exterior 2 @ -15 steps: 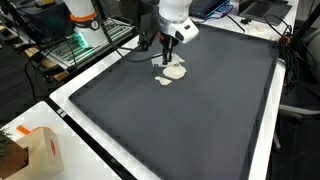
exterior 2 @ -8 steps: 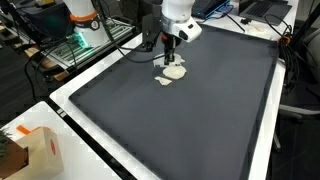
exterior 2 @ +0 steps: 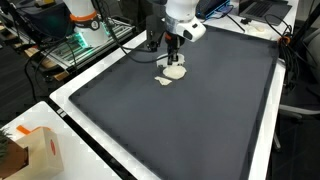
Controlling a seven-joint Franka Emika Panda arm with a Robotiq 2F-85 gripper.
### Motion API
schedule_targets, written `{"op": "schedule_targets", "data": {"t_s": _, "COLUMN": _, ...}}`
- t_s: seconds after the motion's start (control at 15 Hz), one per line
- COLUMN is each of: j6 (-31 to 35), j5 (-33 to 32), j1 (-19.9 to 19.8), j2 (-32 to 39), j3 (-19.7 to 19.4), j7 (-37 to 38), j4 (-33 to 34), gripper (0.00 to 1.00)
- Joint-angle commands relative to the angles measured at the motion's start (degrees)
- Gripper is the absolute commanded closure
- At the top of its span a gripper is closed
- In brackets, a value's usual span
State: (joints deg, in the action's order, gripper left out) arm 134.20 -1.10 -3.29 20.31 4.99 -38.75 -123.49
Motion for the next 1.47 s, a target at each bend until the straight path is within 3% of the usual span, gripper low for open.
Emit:
{"op": "schedule_targets", "data": {"t_s": 0.0, "j6": 6.08, "j5": 1.12, "j1": 0.64, "j2": 9.42, "j3": 1.35, "j7": 0.54, "j4": 2.74, "gripper": 0.99}}
{"op": "schedule_targets", "data": {"t_s": 0.47, "j6": 2.41, "j5": 0.69, "j1": 1.32, "j2": 11.27, "j3": 1.92, "j7": 1.21, "j4": 6.49, "gripper": 0.99}}
{"op": "schedule_targets", "data": {"t_s": 1.4, "j6": -15.61, "j5": 5.6, "j1": -0.88, "j2": 17.18, "j3": 3.02, "j7": -1.96, "j4": 17.46, "gripper": 0.99}}
